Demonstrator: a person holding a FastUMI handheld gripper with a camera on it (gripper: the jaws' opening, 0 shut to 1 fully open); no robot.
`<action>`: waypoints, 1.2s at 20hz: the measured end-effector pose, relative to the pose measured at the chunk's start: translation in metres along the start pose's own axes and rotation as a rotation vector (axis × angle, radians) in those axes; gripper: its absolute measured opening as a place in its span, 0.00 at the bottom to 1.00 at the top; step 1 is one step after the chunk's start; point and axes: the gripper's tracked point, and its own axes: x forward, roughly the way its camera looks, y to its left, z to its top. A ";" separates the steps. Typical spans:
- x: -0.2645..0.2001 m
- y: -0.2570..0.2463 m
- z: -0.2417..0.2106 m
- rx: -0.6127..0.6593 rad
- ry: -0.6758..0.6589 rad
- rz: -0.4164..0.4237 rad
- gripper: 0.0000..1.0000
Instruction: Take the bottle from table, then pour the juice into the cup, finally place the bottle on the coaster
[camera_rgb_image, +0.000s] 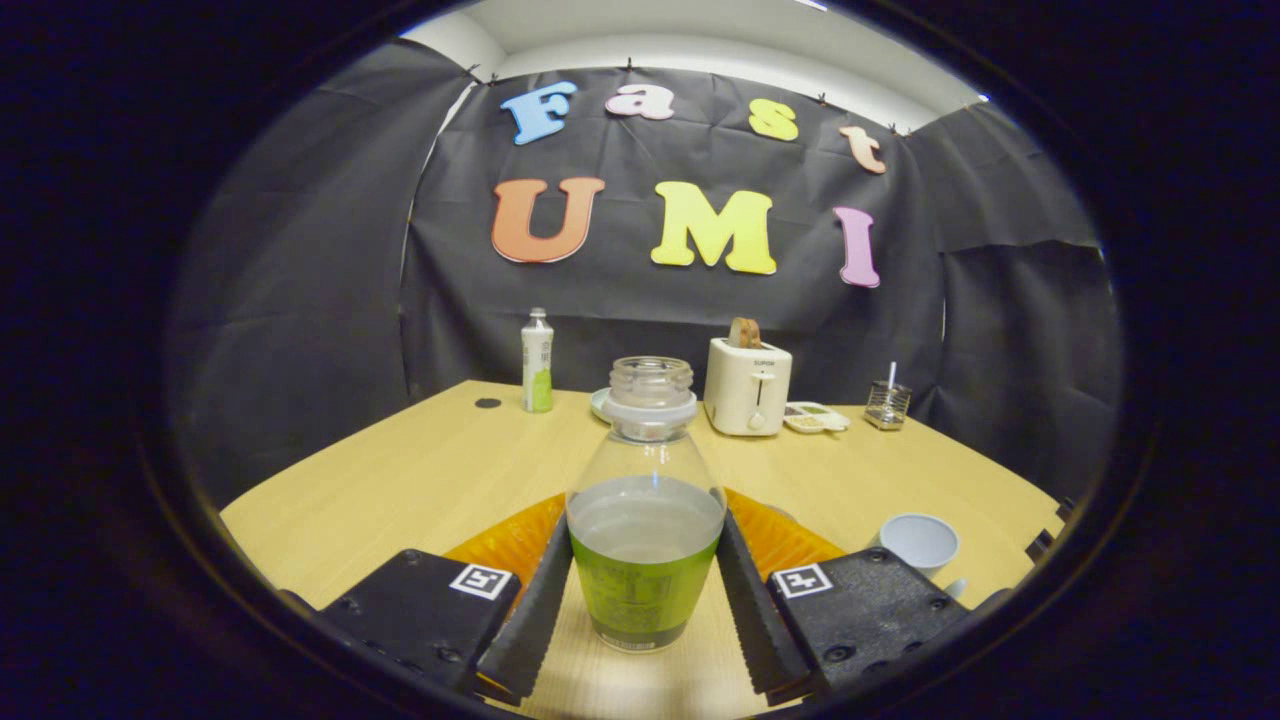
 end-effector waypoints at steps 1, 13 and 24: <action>-0.006 -0.003 0.002 0.003 0.000 -0.001 0.80; -0.050 -0.006 0.022 0.229 -0.054 0.116 0.80; -0.059 -0.023 0.034 0.625 -0.054 0.219 0.80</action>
